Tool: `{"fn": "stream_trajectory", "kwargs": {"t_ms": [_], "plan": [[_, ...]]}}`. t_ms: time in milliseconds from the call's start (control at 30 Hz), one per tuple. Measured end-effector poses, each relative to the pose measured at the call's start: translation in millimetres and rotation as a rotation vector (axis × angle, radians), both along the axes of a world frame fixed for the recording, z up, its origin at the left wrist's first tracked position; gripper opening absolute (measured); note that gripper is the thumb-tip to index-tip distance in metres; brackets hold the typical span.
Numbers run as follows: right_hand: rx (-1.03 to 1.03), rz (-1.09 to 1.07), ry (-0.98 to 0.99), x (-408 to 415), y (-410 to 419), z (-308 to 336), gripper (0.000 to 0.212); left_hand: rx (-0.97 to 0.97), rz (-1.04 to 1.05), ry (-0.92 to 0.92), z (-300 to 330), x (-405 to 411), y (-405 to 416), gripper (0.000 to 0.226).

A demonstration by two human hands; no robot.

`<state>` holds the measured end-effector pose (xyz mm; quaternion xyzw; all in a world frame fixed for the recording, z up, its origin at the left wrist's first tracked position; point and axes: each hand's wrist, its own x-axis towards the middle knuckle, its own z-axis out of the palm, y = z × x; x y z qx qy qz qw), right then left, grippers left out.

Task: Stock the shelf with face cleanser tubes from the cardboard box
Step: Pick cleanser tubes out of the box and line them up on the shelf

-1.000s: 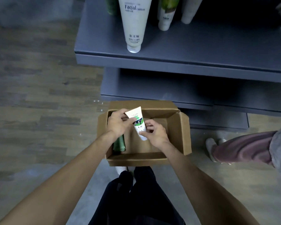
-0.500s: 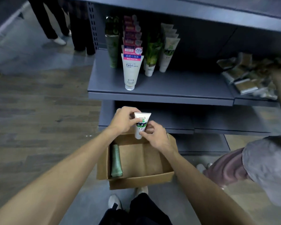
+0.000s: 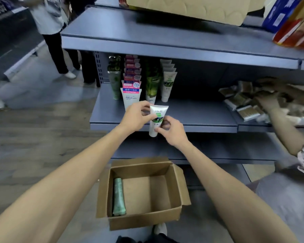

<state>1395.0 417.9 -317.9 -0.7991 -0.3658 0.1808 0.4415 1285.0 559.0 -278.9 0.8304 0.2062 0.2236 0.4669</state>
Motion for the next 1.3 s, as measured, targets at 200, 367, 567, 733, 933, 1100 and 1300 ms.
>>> {"fn": "stream_trajectory", "kwargs": {"t_ms": [200, 367, 567, 733, 933, 1100, 1300], "plan": [[0.005, 0.024, -0.043, 49.0, 1.7, 16.9, 0.027, 0.036, 0.088, -0.022, 1.8, 43.3, -5.1, 0.022], [-0.009, 0.037, -0.057, 84.6, 3.4, 7.8, 0.03, 0.084, 0.145, 0.013, -2.8, 77.3, -10.6, 0.016], [-0.039, 0.058, -0.078, 116.2, 15.8, -9.9, 0.03, 0.036, 0.207, 0.032, -17.6, 106.9, -6.4, 0.018], [-0.056, 0.056, -0.132, 137.8, 33.9, -10.9, 0.028, 0.006, 0.251, 0.01, -16.5, 130.1, 3.8, 0.025], [-0.069, 0.057, -0.173, 161.2, 48.8, -13.8, 0.027, -0.043, 0.293, -0.022, -16.3, 153.4, 9.8, 0.016], [-0.084, 0.059, -0.162, 175.6, 60.1, -13.9, 0.03, -0.077, 0.316, -0.017, -17.7, 169.1, 13.6, 0.017], [-0.082, 0.057, -0.157, 186.6, 73.5, -14.8, 0.03, -0.044, 0.335, -0.007, -20.2, 181.2, 25.4, 0.018]]}}
